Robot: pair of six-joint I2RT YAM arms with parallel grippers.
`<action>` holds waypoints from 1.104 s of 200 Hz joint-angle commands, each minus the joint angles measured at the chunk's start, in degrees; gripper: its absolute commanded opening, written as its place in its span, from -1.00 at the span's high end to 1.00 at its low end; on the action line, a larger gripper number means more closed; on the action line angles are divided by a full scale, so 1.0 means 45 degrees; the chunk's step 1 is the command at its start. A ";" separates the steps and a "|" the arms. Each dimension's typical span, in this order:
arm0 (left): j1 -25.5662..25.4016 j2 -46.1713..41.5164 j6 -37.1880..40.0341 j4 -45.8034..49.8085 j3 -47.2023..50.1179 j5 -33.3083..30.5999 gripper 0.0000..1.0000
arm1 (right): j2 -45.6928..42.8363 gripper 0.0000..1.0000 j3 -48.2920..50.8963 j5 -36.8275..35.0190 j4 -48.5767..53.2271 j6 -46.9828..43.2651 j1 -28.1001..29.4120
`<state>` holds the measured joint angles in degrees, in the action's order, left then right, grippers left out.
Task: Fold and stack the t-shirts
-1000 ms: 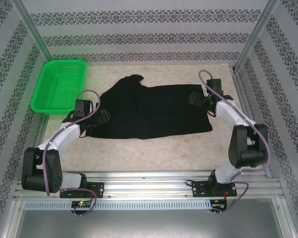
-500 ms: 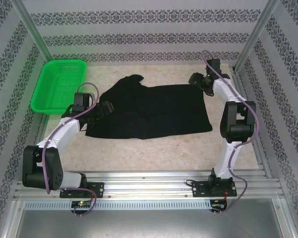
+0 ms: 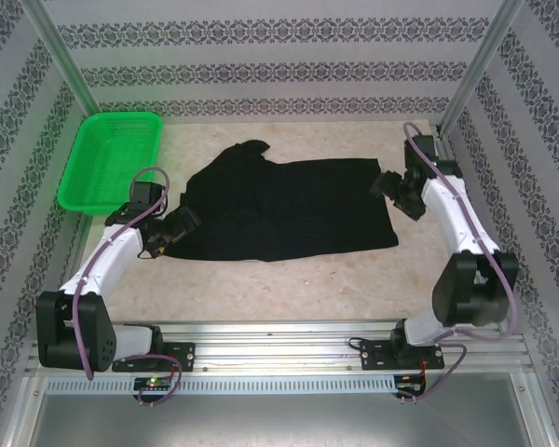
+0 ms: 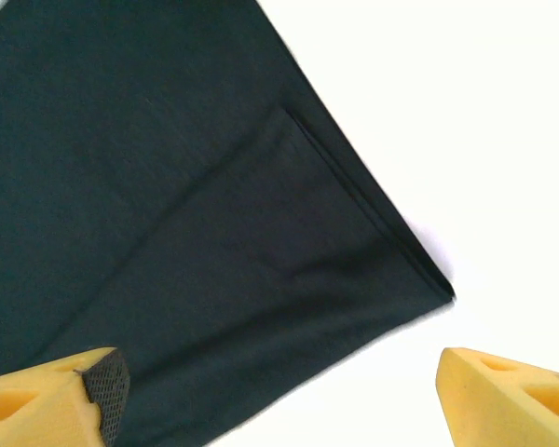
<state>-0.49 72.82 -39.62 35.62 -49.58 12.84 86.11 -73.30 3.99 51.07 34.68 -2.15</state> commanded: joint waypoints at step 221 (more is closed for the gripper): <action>0.0793 0.2742 -0.1631 -0.2963 0.1043 -0.0253 -0.36 | 0.1627 -0.42 0.3236 0.1301 -0.2032 0.0399 -0.1052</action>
<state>2.37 82.81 -46.17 25.54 -43.77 11.16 91.05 -57.52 9.23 43.13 36.14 -6.28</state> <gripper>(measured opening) 0.711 0.711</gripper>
